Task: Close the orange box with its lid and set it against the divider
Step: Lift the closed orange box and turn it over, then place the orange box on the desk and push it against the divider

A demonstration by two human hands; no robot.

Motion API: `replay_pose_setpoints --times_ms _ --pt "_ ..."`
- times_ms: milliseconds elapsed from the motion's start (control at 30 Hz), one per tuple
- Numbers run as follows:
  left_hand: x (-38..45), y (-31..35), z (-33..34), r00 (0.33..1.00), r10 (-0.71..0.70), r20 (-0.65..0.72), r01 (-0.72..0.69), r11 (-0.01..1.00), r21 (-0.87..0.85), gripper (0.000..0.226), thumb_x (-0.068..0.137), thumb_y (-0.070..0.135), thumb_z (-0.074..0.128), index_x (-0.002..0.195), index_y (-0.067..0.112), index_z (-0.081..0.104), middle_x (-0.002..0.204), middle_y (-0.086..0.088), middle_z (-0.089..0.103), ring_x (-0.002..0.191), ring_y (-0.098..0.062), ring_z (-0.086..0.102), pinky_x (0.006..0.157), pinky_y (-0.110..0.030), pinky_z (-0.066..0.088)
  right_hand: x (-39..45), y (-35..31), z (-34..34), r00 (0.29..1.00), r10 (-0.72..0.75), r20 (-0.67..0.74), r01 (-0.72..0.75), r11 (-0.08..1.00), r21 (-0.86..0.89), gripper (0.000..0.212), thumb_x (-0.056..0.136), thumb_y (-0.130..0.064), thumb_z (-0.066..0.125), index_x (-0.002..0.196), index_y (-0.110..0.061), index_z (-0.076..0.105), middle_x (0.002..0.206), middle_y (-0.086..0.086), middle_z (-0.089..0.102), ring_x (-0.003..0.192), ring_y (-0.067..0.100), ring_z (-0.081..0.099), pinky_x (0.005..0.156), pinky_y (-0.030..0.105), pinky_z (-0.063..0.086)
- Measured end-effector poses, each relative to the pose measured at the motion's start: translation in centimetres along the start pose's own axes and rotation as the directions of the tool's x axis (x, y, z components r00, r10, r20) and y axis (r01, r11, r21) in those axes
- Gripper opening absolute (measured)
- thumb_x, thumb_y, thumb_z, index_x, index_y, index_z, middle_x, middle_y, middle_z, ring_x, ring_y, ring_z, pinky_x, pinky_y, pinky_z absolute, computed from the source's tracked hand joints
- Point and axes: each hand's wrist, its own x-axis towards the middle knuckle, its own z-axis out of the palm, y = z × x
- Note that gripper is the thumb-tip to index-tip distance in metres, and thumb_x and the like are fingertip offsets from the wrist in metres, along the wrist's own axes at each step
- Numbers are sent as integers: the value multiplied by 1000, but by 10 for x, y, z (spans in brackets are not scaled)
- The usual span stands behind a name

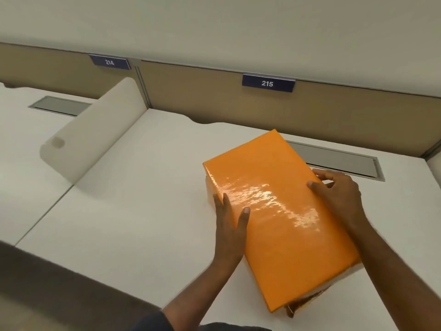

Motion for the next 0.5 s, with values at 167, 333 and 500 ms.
replay_pose_setpoints --times_ms 167,333,500 --pt "-5 -15 -6 1000 -1 22 1 1000 22 88 91 66 46 158 36 -3 168 14 -11 154 -5 -4 125 -37 11 -2 17 17 1000 4 26 -3 999 -42 36 88 -34 69 124 -25 69 125 8 68 101 26 65 93 49 52" --pt "-12 -30 -8 999 23 34 -25 997 78 81 97 46 56 159 35 3 167 17 -9 154 -7 -1 126 -42 17 2 31 26 999 -8 41 10 999 -52 36 91 -36 65 125 -25 67 126 10 67 104 29 65 93 55 53" --pt "-14 -32 -10 997 67 43 -70 995 67 75 96 43 60 153 46 10 169 13 -4 155 -10 5 125 -44 21 17 40 23 997 -59 52 63 995 -73 35 92 -36 64 125 -26 67 124 9 68 92 18 61 90 46 52"
